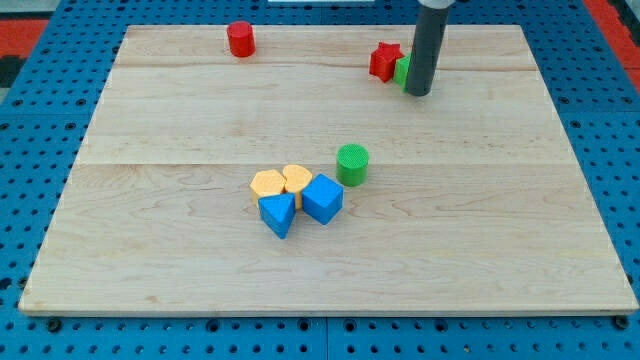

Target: Move the green star and red star towards the red circle

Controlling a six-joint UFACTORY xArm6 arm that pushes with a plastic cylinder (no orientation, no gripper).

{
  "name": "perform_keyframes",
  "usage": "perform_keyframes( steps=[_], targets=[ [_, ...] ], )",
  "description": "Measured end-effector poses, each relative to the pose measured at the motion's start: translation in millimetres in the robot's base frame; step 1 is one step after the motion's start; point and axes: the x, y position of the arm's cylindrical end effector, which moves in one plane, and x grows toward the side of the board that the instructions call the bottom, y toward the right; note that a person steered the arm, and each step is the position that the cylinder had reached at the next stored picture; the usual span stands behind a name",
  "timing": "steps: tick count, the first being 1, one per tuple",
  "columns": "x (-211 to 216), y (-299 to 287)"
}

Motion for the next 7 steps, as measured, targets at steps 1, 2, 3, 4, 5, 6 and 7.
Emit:
perform_keyframes(
  steps=[1,2,3,4,5,6,7],
  targets=[
    [-37,-16],
    [-35,8],
    [-34,32],
    [-59,49],
    [-82,58],
    [-83,-14],
    [-74,-59]
  ],
)
